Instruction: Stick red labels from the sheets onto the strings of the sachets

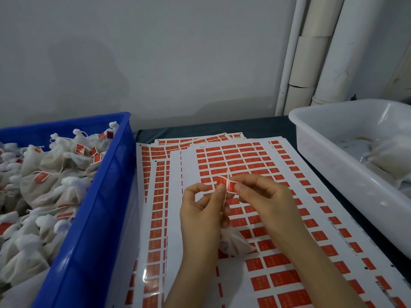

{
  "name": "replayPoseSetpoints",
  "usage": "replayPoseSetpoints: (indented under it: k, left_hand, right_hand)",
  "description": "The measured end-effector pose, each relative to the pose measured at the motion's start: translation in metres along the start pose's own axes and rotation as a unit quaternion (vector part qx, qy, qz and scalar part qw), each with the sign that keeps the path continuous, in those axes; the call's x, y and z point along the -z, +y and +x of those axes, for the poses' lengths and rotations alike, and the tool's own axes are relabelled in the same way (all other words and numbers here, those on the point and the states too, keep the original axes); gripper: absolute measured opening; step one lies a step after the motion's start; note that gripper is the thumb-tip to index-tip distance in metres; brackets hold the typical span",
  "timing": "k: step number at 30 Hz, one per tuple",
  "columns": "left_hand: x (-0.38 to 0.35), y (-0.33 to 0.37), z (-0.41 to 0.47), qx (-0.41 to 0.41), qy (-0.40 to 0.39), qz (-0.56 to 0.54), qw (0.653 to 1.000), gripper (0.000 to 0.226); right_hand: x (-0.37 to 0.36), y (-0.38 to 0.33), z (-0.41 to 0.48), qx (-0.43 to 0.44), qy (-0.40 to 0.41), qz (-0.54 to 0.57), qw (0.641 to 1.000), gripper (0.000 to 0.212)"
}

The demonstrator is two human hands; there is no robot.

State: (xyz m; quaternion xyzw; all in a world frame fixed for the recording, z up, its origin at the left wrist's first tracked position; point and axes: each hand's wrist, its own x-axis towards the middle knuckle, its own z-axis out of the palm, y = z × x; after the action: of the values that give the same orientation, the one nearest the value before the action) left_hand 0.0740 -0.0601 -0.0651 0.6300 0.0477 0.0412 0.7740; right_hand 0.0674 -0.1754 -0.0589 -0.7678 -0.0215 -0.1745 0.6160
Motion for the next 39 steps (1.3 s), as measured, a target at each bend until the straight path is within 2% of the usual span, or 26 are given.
replayPoseSetpoints:
  k: [3,6,12,16,18,22,35,39]
  left_hand:
    - [0.0001,-0.0021,-0.0012,-0.017,-0.015,0.009,1.0,0.015]
    - [0.0007,-0.0026,-0.0027,-0.019,-0.03,0.001,0.999,0.024]
    - [0.0007,-0.0029,-0.0032,-0.017,-0.014,0.003,1.0,0.026]
    - [-0.0006,-0.0009,-0.0043,-0.003,-0.004,-0.009,1.0,0.027]
    - [-0.0005,-0.0001,-0.0043,0.01,-0.001,-0.011,1.0,0.026]
    - [-0.001,0.0009,-0.0035,0.038,0.008,-0.018,0.999,0.018]
    - [-0.0032,0.0015,-0.0034,0.044,0.013,-0.001,0.999,0.013]
    - [-0.0009,0.0009,-0.0027,0.03,0.011,-0.001,0.999,0.015]
  right_hand:
    - [-0.0019,-0.0021,-0.0011,0.015,0.001,-0.01,1.0,0.011]
    - [-0.0018,-0.0021,-0.0009,0.03,0.004,-0.019,0.999,0.013]
    - [-0.0019,-0.0005,-0.0011,0.049,0.007,-0.038,0.998,0.016]
    - [-0.0041,-0.0005,-0.0017,0.05,0.011,-0.054,0.997,0.029]
    - [-0.0046,-0.0002,-0.0013,0.043,0.031,-0.05,0.997,0.039]
    - [-0.0047,-0.0001,-0.0004,0.02,0.067,-0.047,0.996,0.047]
    - [-0.0042,0.0051,0.0008,-0.006,0.087,-0.069,0.994,0.03]
    - [-0.0047,0.0044,0.0013,0.002,0.065,-0.1,0.993,0.024]
